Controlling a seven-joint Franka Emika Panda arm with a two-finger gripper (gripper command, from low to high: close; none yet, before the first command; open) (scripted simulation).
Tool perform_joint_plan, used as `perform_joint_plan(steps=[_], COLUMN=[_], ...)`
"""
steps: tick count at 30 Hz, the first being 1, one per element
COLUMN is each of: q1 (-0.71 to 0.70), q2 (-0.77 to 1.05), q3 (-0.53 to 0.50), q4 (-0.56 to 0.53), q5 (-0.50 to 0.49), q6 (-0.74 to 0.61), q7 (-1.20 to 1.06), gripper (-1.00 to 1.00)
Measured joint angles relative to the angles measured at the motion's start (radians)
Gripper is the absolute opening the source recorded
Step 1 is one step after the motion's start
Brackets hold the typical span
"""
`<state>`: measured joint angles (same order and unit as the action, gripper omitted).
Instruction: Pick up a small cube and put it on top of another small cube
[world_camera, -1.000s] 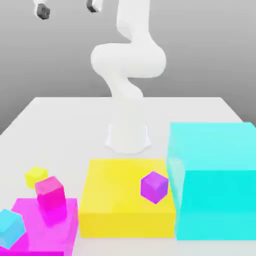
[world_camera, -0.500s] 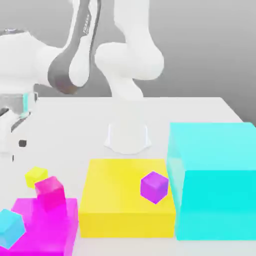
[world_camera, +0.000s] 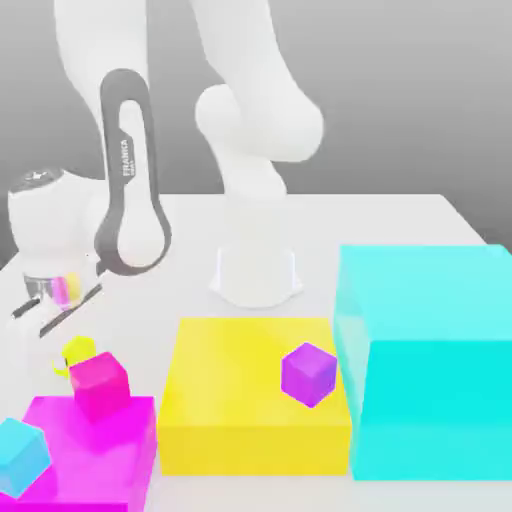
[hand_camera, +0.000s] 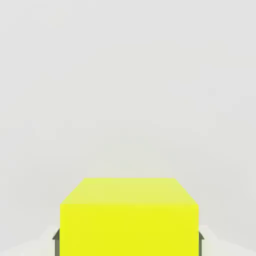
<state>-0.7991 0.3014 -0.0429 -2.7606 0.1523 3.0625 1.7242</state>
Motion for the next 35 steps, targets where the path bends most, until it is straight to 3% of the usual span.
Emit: perform_joint_plan(steps=[3, 8, 26, 29, 30, 35], q1=[0.028, 0.052, 0.252, 0.266, 0.268, 0.268], q2=[-0.063, -0.229, -0.13, -0.057, -0.028, -0.028], q3=[-0.031, -0.076, 0.098, 0.107, 0.106, 0.106], q4=[-0.012, -0.037, 0.584, 0.605, 0.6, 0.6], q5=[-0.013, -0.117, -0.163, -0.173, -0.176, -0.176], q6=[-0.051, -0.191, -0.713, -0.661, -0.627, -0.627], q7=[0.012, 0.086, 0.038, 0.04, 0.042, 0.042], gripper=[-1.0, -1.0, -1.0, -1.0, 1.0, 1.0])
